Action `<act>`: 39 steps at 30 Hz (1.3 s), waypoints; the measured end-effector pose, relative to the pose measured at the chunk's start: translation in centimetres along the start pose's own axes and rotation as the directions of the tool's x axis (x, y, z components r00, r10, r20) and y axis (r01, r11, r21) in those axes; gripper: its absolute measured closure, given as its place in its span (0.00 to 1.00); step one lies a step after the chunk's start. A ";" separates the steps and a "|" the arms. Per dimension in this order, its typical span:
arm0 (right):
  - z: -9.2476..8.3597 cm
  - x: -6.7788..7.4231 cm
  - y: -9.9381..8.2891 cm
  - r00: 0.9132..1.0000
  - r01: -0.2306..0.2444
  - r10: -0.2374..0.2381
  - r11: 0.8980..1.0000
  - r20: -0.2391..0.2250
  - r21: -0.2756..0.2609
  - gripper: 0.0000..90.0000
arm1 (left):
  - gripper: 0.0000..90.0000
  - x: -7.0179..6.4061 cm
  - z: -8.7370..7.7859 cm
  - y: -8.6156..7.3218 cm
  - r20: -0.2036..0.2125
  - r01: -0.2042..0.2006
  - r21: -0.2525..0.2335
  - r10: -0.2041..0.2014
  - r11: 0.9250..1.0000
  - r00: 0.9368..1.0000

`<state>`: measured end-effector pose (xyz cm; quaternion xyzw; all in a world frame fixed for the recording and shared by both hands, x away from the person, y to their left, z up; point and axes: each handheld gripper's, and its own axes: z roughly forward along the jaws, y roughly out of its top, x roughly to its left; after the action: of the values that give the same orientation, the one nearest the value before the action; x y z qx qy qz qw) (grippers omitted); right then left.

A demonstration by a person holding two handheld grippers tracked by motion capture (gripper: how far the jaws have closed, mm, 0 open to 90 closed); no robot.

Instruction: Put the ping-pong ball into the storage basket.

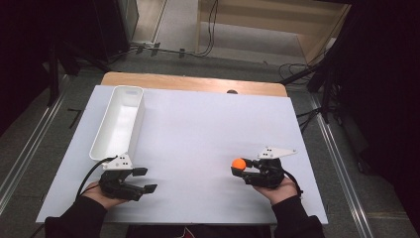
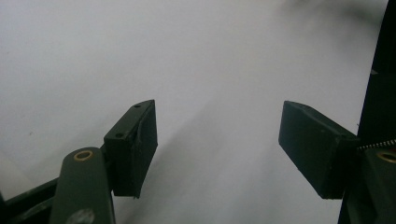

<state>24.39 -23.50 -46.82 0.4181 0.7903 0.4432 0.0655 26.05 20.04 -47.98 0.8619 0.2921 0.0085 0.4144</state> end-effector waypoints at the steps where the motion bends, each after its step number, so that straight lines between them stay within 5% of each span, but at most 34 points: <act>1: 0.1 0.1 0.2 1.000 -0.003 0.003 1.000 -0.006 -0.001 0.53 | 0.32 0.0 0.0 0.0 0.000 0.000 0.000 0.000 1.000 1.000; 39: 4.2 2.5 5.1 0.993 0.047 -0.042 0.998 -0.109 0.038 0.53 | 0.32 0.0 0.0 0.0 0.004 0.004 -0.001 -0.004 1.000 1.000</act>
<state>27.86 -17.65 -44.78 0.3770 0.8106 0.4475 0.0242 26.00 20.05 -47.97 0.8610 0.2931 0.0061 0.4155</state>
